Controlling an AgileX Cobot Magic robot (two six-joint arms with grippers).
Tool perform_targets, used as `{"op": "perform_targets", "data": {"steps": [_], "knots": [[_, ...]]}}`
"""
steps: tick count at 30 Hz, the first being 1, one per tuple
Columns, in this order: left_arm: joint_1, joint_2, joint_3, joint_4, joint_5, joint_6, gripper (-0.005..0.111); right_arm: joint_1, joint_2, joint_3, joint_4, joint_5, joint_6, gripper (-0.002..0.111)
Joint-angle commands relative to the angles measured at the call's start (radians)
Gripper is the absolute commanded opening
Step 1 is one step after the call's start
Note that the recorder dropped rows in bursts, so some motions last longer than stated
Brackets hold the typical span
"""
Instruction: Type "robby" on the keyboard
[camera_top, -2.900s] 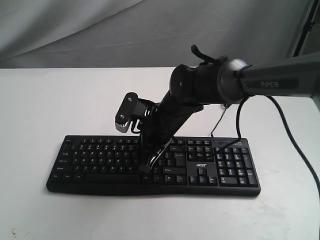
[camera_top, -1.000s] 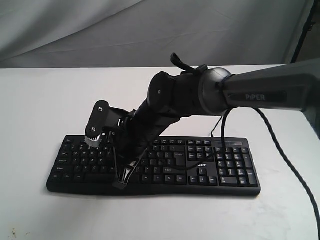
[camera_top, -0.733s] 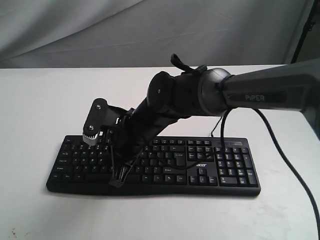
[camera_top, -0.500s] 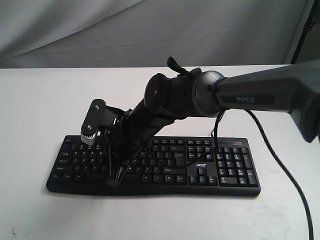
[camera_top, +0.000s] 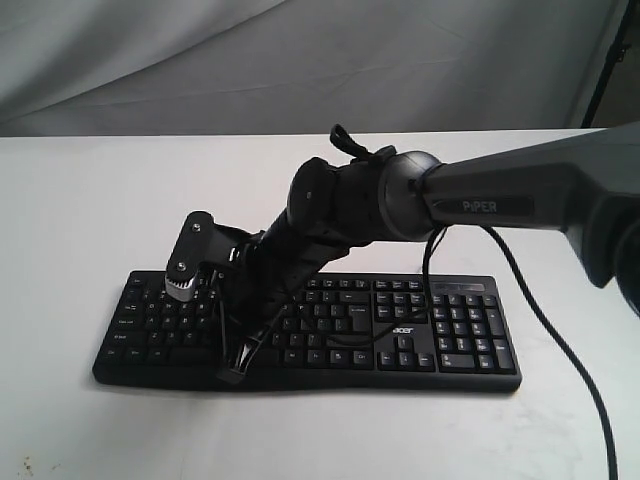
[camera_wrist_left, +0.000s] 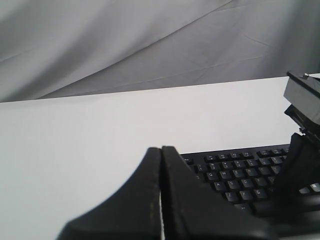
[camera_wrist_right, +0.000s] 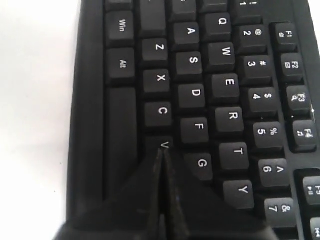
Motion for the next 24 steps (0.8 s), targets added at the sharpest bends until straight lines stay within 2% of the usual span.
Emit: {"op": "perform_targets", "data": {"steps": [1,24], "knots": [[-0.006,-0.003,0.004,0.005,-0.005,-0.003,0.000,0.002,0.002,-0.006,-0.007,0.014,0.007,0.000],[-0.006,-0.003,0.004,0.005,-0.005,-0.003,0.000,0.000,-0.066,-0.006,-0.049,-0.003,0.039,0.000]]}}
